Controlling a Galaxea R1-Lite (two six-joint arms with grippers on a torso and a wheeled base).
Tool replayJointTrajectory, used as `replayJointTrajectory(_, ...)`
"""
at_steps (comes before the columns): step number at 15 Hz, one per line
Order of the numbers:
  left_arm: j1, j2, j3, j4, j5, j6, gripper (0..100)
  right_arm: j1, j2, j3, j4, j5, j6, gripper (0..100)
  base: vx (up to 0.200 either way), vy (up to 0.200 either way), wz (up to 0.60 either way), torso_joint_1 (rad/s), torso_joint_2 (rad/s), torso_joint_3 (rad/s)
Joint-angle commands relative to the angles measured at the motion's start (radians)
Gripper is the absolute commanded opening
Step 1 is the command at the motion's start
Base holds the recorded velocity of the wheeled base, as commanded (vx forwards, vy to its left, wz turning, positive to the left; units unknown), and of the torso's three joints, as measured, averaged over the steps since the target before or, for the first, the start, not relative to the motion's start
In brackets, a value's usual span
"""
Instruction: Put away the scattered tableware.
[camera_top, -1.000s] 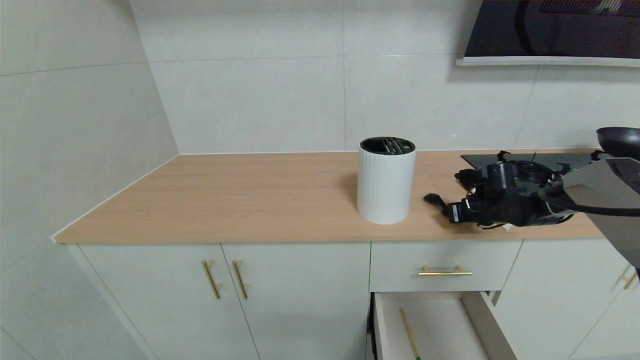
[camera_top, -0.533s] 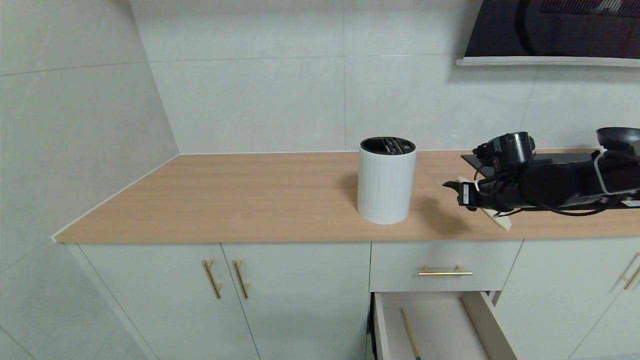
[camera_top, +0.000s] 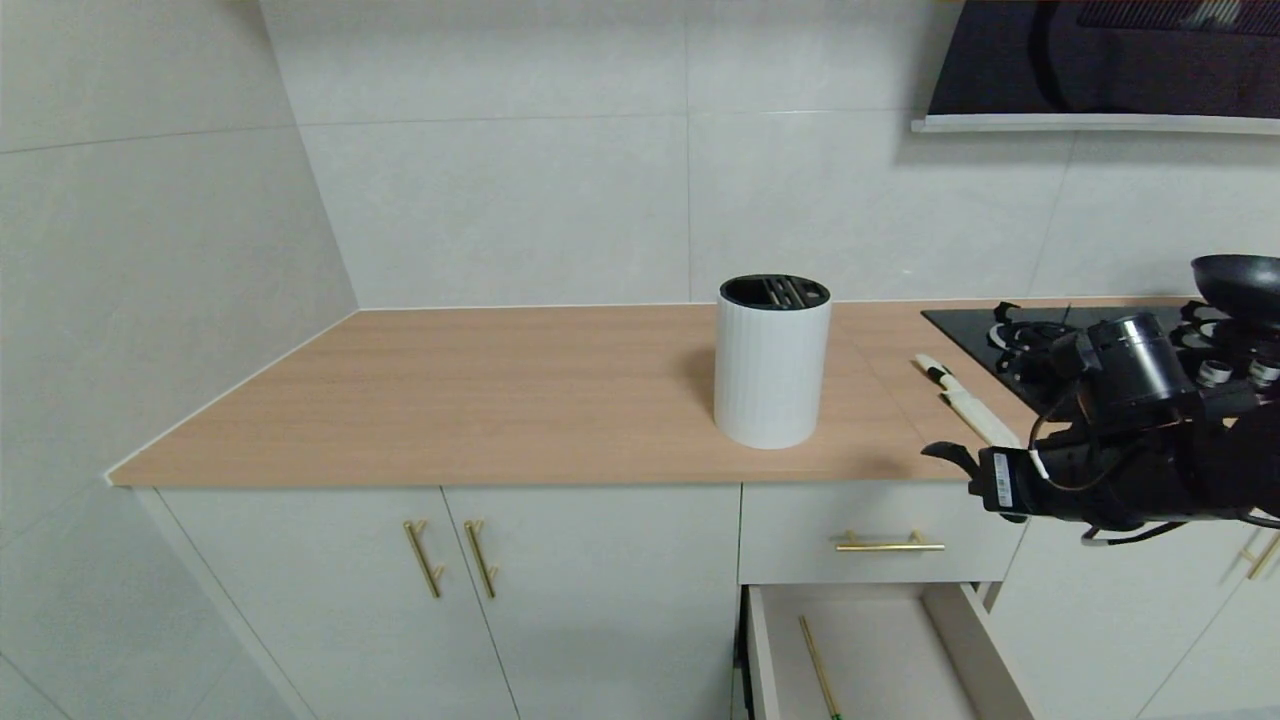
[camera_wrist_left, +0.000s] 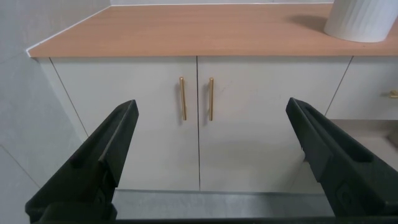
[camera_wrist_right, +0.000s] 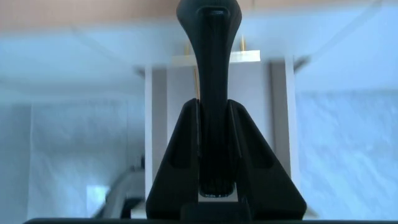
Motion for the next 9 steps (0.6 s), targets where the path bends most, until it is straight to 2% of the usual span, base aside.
replayJointTrajectory(1,0.000,0.000,0.000,0.000,0.001,0.000,100,0.009,-0.061,0.059,-0.003,0.004,-0.008,0,0.000,0.000,0.00,0.000,0.00,0.000)
replayJointTrajectory(4,0.000,0.000,0.000,0.000,0.001,0.000,100,0.004,-0.047,0.086,-0.008,0.004,-0.062,0,0.000,0.000,0.00,0.000,0.00,0.000)
replayJointTrajectory(9,0.000,0.000,0.000,0.000,0.001,0.000,100,0.007,-0.030,0.110,-0.068,0.004,-0.062,0,0.000,0.000,0.00,0.000,0.00,0.000)
